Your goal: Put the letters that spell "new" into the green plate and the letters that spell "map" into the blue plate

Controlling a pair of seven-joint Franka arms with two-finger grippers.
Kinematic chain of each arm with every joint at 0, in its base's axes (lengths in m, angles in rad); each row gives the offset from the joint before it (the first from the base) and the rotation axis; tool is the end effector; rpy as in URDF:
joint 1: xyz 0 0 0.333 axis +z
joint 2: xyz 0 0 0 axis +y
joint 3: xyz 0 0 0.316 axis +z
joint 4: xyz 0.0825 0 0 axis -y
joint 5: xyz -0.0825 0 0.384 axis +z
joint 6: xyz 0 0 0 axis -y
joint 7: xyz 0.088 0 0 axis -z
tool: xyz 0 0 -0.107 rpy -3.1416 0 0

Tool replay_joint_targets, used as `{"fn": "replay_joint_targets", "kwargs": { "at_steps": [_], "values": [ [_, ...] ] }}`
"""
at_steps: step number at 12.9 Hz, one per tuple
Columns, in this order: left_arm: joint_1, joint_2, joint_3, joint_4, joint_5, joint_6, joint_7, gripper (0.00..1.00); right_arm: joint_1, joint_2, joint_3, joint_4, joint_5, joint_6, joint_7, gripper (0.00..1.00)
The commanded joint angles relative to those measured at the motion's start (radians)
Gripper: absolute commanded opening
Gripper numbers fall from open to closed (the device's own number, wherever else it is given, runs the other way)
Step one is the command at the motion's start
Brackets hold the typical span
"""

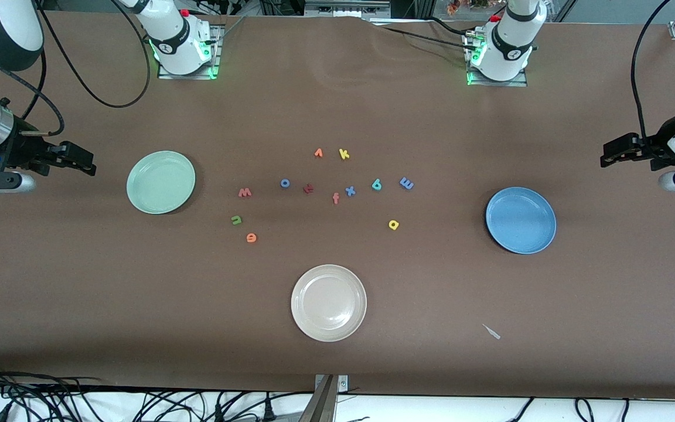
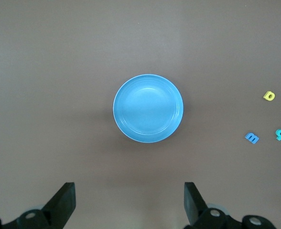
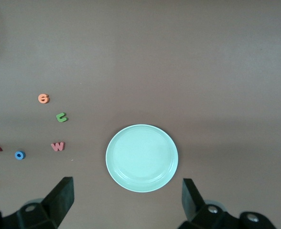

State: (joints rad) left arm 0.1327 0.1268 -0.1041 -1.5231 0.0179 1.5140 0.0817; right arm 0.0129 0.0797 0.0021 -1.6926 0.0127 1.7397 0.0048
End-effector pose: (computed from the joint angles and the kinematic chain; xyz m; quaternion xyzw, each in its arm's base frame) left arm 0.5832 0.0223 0.5704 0.9974 -0.0266 -0.0676 0.0014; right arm 0.5845 0.0099 0.5356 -0.9998 -0.0039 0.0164 0.0062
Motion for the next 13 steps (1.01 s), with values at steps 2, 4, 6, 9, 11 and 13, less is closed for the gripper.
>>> {"fn": "replay_joint_targets", "kwargs": {
  "at_steps": [2, 4, 6, 9, 11, 13],
  "values": [
    [-0.007, 0.008, 0.003, 0.009, -0.007, 0.005, 0.01, 1.0, 0.002, -0.005, -0.001, -0.002, -0.008, -0.002, 0.01, 1.0],
    [-0.008, 0.013, 0.001, 0.011, -0.009, 0.005, 0.01, 1.0, 0.002, -0.005, -0.001, -0.002, -0.011, -0.003, 0.01, 1.0],
    [-0.008, 0.017, 0.001, 0.012, -0.01, 0.005, 0.012, 1.0, 0.002, -0.005, -0.001, -0.002, -0.013, -0.003, 0.009, 1.0],
    [-0.012, 0.02, 0.001, 0.012, -0.01, 0.005, 0.012, 1.0, 0.004, -0.005, -0.001, -0.002, -0.013, 0.0, 0.01, 1.0],
    [-0.012, 0.02, 0.001, 0.012, -0.009, 0.005, 0.012, 1.0, 0.004, -0.005, -0.001, -0.002, -0.011, -0.003, 0.01, 1.0],
    [-0.012, 0.02, 0.001, 0.012, -0.009, 0.005, 0.012, 1.0, 0.004, -0.005, -0.001, -0.002, -0.01, -0.003, 0.01, 1.0]
  ]
}}
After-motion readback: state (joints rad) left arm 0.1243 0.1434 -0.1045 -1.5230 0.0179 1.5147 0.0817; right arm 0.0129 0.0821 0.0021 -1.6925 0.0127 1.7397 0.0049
